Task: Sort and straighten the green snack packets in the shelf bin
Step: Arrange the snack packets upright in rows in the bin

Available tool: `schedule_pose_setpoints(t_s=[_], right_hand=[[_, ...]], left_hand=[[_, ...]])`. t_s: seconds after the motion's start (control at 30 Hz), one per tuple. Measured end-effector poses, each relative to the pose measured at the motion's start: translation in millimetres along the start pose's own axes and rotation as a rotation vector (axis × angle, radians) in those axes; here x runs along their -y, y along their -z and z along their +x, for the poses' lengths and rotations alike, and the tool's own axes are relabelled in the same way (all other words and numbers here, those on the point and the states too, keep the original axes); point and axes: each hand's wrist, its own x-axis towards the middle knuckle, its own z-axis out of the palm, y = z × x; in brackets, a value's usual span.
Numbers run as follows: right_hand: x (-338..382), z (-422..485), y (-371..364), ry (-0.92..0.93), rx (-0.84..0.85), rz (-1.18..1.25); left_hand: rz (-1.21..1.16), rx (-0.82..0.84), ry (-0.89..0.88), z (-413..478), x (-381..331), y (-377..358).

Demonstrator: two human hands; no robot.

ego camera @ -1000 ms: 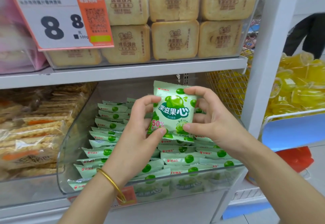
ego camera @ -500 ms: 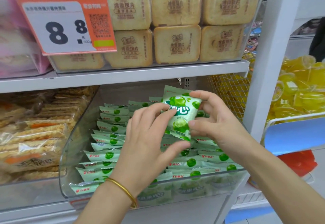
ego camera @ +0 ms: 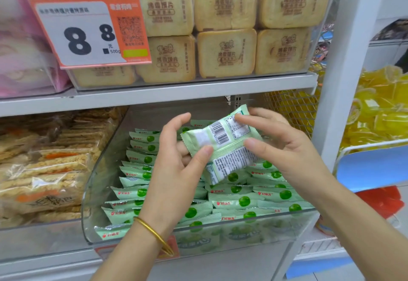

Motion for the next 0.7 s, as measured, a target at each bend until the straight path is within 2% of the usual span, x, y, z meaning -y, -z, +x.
schedule_pose_setpoints(t_s=[0.1,0.2,0.3,0.7], right_hand=[[3.0,-1.2,-1.8,-0.034,0.064,0.1],[5.7,-1.4,-2.6,-0.05,0.05,0.192],[6.7,-1.2,-2.5,-0.042,0.023,0.185],[3.7,-1.7,-0.9,-0.029,0.026,0.175]], left_hand=[[-0.016,0.015,-0.021,0.1,0.4,0.4],[-0.055,0.111,-0.033,0.7,-1.5,1.2],[-0.085,0.191,-0.056,0.0,-1.5,-0.3],[-0.098,0.166,-0.057,2.4,2.6,-3.4]])
